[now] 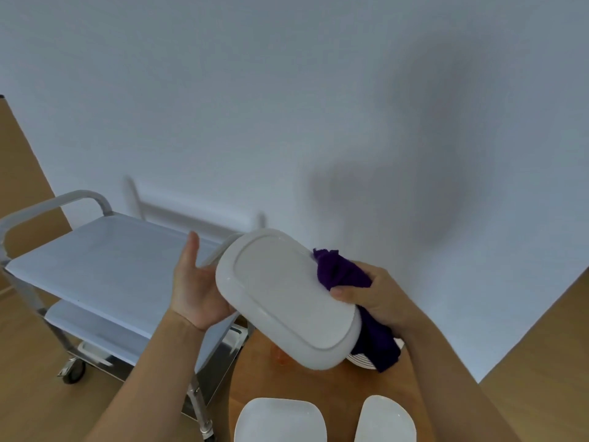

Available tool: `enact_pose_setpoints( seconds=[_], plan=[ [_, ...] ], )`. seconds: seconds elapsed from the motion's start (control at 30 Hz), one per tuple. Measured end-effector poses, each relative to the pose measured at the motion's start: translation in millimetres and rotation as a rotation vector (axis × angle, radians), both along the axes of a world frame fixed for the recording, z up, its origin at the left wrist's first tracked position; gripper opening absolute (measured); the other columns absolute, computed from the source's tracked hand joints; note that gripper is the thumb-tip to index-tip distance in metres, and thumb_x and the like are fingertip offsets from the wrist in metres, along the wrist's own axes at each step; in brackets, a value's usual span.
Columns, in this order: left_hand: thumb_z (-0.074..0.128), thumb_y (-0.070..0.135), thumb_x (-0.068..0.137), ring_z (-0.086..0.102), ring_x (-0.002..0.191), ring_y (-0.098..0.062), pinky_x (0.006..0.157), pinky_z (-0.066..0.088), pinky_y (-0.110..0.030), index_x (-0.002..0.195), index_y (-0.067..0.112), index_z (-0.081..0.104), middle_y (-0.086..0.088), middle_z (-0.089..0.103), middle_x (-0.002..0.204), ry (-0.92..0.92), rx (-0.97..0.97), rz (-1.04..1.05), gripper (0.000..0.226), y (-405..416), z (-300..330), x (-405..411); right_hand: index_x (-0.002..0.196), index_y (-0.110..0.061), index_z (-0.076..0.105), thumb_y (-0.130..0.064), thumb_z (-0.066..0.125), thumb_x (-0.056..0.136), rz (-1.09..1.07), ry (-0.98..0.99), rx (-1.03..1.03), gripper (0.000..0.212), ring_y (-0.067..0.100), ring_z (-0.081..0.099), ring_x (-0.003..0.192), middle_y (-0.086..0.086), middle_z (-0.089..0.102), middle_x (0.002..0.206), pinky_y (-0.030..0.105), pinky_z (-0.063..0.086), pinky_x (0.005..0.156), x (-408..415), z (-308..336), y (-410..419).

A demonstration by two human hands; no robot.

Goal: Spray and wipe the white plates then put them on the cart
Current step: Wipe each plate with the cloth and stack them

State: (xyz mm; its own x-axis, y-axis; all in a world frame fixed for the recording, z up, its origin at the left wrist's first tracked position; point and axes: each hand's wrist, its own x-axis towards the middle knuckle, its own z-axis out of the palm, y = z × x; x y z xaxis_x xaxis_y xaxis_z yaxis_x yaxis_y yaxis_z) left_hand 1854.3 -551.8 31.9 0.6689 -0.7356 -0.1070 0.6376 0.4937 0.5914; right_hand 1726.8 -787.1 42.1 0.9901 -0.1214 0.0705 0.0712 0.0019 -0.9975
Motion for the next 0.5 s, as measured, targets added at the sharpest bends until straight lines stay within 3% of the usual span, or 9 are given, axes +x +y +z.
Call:
enact_pose_setpoints(
  seconds=[0.07,0.13,0.2,0.27,0.33,0.37,0.4,0.43,0.5],
  plan=[
    [0.093,0.044,0.044,0.067,0.100,-0.037,0.080,0.056,-0.051,0.122,0.007,0.064,-0.020,0.066,0.115,-0.061,0.098,-0.062,0.091,1,-2,6,0.105,-0.023,0.071,-0.012,0.078,0.069,0.039,0.020,-0.089,0.039,0.021,0.070,0.087,0.006,0.073,0.097,0.023,0.054,0.067,3,7,-8],
    [0.094,0.035,0.049,0.070,0.085,-0.033,0.067,0.058,-0.046,0.109,0.008,0.072,-0.017,0.071,0.100,-0.102,0.231,-0.075,0.070,-1,-2,8,0.101,-0.027,0.072,-0.008,0.076,0.073,0.036,0.019,-0.136,0.034,0.019,0.071,0.084,0.003,0.074,0.094,0.020,0.053,0.064,5,12,-11],
    [0.080,0.035,0.069,0.071,0.085,-0.031,0.066,0.058,-0.044,0.106,0.008,0.074,-0.017,0.071,0.099,-0.084,0.274,-0.036,0.046,-2,-4,9,0.091,-0.032,0.073,-0.012,0.074,0.078,-0.020,-0.005,-0.200,0.024,0.013,0.070,0.076,-0.003,0.074,0.086,0.017,0.052,0.060,9,7,-10],
    [0.065,0.036,0.080,0.070,0.089,-0.031,0.067,0.057,-0.043,0.115,0.007,0.069,-0.018,0.070,0.105,-0.071,0.239,0.033,0.045,-4,-7,9,0.082,-0.022,0.069,-0.022,0.070,0.082,-0.190,-0.038,-0.257,0.001,0.008,0.063,0.061,-0.006,0.067,0.070,0.013,0.047,0.054,11,0,-4],
    [0.060,0.038,0.083,0.070,0.090,-0.030,0.066,0.058,-0.040,0.118,0.009,0.067,-0.017,0.070,0.107,-0.086,0.180,0.085,0.047,-8,-10,6,0.073,-0.009,0.056,-0.034,0.064,0.086,-0.342,-0.092,-0.321,0.030,0.010,0.049,0.053,-0.001,0.052,0.063,0.014,0.040,0.050,14,-12,1],
    [0.057,0.040,0.084,0.071,0.090,-0.029,0.065,0.058,-0.039,0.116,0.010,0.069,-0.016,0.070,0.107,-0.102,0.158,0.093,0.046,-11,-10,4,0.068,-0.016,0.051,-0.039,0.059,0.089,-0.382,-0.097,-0.357,0.032,0.009,0.044,0.056,-0.001,0.048,0.069,0.016,0.037,0.053,14,-17,4],
    [0.053,0.041,0.085,0.071,0.091,-0.028,0.066,0.058,-0.039,0.114,0.011,0.070,-0.015,0.071,0.106,-0.113,0.141,0.095,0.045,-15,-9,0,0.072,-0.031,0.052,-0.042,0.054,0.091,-0.436,-0.066,-0.387,0.023,0.007,0.044,0.063,0.000,0.047,0.081,0.017,0.036,0.061,15,-23,9],
    [0.050,0.042,0.086,0.070,0.093,-0.027,0.069,0.059,-0.039,0.116,0.011,0.069,-0.014,0.070,0.108,-0.115,0.131,0.104,0.047,-20,-8,-4,0.090,-0.041,0.054,-0.045,0.048,0.093,-0.484,-0.017,-0.417,0.008,0.007,0.046,0.076,-0.001,0.046,0.097,0.020,0.036,0.071,16,-29,15],
    [0.048,0.042,0.085,0.067,0.102,-0.026,0.081,0.056,-0.042,0.123,0.013,0.062,-0.013,0.069,0.115,-0.110,0.119,0.152,0.050,-32,-9,-13,0.134,-0.041,0.041,-0.047,0.038,0.095,-0.608,0.083,-0.513,0.039,0.009,0.043,0.109,-0.006,0.036,0.129,0.026,0.035,0.090,15,-45,29]
  ],
)
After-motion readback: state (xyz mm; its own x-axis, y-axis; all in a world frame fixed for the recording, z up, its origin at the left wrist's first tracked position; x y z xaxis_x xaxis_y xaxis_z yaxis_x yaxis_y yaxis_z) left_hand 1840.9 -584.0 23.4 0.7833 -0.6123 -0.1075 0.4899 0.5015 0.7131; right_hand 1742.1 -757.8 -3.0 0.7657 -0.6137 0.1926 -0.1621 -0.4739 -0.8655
